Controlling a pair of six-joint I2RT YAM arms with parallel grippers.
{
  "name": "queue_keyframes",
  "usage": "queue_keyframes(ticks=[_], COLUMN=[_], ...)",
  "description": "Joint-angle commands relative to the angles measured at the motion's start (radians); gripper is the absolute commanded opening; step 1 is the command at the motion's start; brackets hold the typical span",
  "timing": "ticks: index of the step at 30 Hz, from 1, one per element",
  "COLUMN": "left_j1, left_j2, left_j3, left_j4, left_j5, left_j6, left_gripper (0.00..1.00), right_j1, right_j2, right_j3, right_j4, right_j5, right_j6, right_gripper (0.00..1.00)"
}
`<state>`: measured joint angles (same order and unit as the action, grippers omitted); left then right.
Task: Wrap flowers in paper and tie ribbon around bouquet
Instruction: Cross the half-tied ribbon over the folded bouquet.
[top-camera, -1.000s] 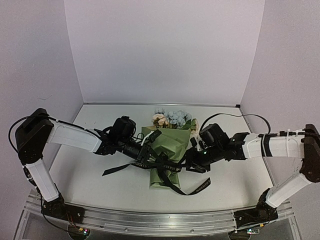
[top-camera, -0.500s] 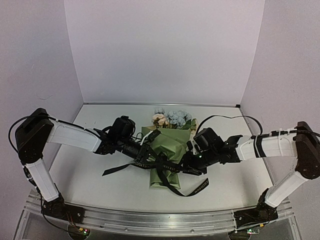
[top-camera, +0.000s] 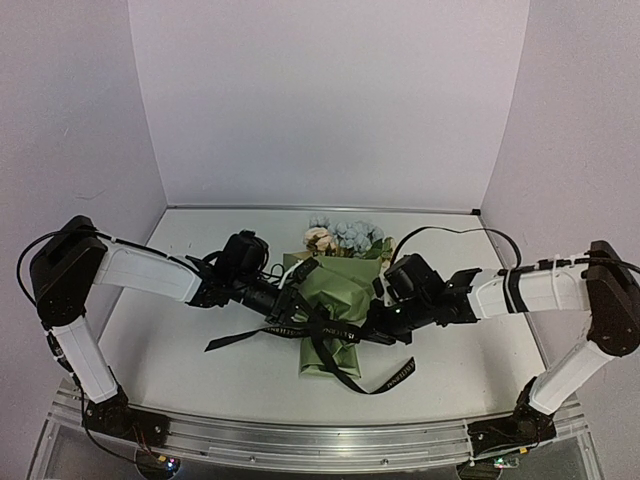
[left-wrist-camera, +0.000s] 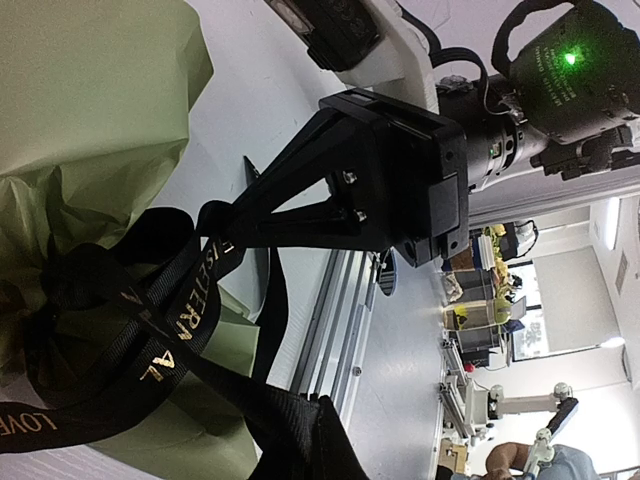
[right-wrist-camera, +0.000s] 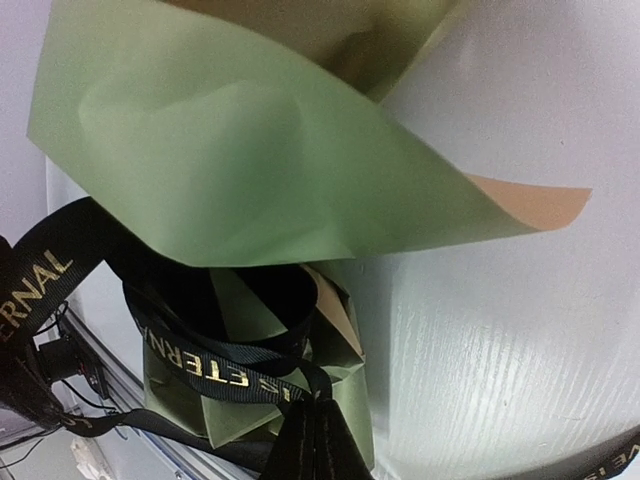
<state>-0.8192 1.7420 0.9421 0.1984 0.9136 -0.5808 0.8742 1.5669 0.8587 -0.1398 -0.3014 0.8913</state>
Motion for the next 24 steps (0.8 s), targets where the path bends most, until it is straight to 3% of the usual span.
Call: queue_keyframes(ticks=[1, 9, 24], left_j1=[0.023, 0.028, -0.016], left_j2=[-0.023, -0.042, -0.064], left_j3=[-0.011, -0.053, -0.108], left_j4=[0.007, 0.078, 0.186], left_j5=[0.034, 0.091, 0.027], left_j6=[-0.009, -0.081, -0.217], left_gripper=[0.00, 0.00, 0.00], right_j1=[0.008, -0.005, -0.062], right_j2=[-0.067, -0.020, 0.199], right_j3=[0.093, 0.335, 0.600], right_j4=[-0.113, -0.389, -0.467], right_j5=[0.056, 0.094, 0.032], right_j6=[-0.071, -0.230, -0.278], right_gripper=[0.00, 0.00, 0.00])
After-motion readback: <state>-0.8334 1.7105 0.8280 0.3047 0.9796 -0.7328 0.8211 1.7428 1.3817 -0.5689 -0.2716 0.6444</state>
